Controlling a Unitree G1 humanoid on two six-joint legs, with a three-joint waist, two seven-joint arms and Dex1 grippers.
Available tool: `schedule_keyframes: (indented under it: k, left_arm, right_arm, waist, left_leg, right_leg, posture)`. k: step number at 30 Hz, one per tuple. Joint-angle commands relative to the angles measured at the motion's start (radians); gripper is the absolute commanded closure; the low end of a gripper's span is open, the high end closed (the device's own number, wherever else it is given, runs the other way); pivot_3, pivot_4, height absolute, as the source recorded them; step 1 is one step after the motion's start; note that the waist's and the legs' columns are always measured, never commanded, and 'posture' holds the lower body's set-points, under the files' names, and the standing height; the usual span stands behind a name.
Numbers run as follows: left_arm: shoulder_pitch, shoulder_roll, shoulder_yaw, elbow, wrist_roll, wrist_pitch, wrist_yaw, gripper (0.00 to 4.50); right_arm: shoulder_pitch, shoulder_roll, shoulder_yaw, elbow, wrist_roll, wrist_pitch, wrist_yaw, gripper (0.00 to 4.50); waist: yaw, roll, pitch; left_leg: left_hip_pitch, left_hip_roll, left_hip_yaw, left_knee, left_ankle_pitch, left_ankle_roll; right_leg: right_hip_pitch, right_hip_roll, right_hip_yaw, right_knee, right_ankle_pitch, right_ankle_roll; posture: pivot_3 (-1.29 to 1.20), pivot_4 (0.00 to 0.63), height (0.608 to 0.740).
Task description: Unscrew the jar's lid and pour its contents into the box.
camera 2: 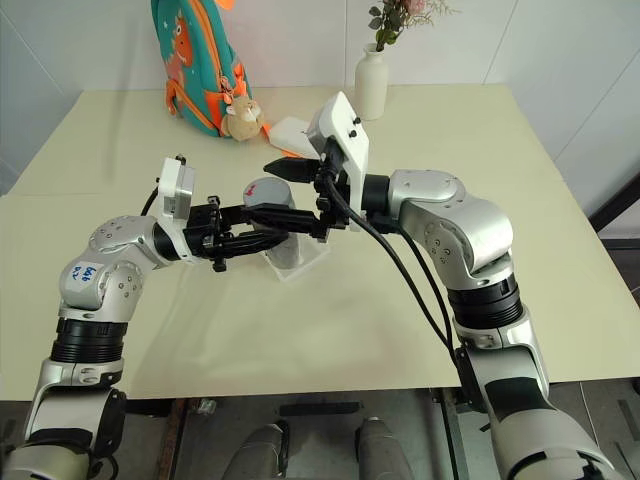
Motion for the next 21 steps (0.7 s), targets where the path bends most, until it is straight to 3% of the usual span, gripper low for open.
schedule_keyframes:
  k: [1, 5, 12, 15, 21]
  left_arm:
    - [-0.018, -0.002, 0.008, -0.031, -0.007, -0.017, -0.005, 2.61]
    - [-0.016, 0.000, 0.010, -0.032, -0.006, -0.016, -0.003, 2.61]
    - [-0.001, 0.008, 0.006, -0.040, -0.002, -0.020, -0.005, 2.61]
    - [0.005, 0.011, 0.007, -0.046, -0.004, -0.018, -0.004, 2.61]
    - [0.025, 0.033, 0.032, -0.055, -0.006, -0.015, 0.011, 2.61]
  right_arm:
    - [-0.014, 0.007, -0.002, -0.035, 0.006, -0.007, 0.004, 1.91]
    - [-0.038, 0.052, -0.067, -0.016, 0.070, 0.041, -0.047, 1.94]
    - [-0.108, 0.183, -0.320, 0.030, 0.383, 0.239, -0.249, 1.94]
    - [-0.083, 0.147, -0.313, -0.016, 0.363, 0.216, -0.264, 1.94]
    - [0.151, -0.069, -0.318, -0.120, 0.122, 0.026, -0.294, 1.94]
  waist:
    - [0.000, 0.000, 0.000]
    - [-0.001, 0.000, 0.000]
    - [0.000, 0.002, 0.001]
    - [0.001, 0.002, 0.001]
    - [0.006, 0.002, 0.001]
  left_leg:
    - [0.000, 0.000, 0.000, 0.000, 0.000, 0.000]
    - [0.000, 0.000, 0.000, 0.000, 0.000, 0.000]
    - [0.000, 0.000, -0.001, -0.001, 0.000, 0.000]
    - [0.000, 0.000, -0.001, -0.002, 0.000, 0.000]
    - [-0.003, -0.002, -0.001, -0.001, 0.000, 0.000]
  right_leg:
    - [0.000, 0.000, 0.000, 0.000, 0.000, 0.000]
    - [0.000, 0.000, 0.000, 0.000, 0.000, 0.000]
    - [0.000, 0.000, -0.001, 0.001, 0.000, 0.000]
    - [0.000, 0.000, -0.001, 0.000, 0.000, 0.000]
    - [0.000, -0.002, -0.001, -0.003, 0.000, 0.000]
  posture:
    - [0.00, 0.150, 0.740]
    - [0.00, 0.150, 0.740]
    - [0.00, 0.150, 0.740]
    - [0.00, 0.150, 0.740]
    - [0.00, 0.150, 0.740]
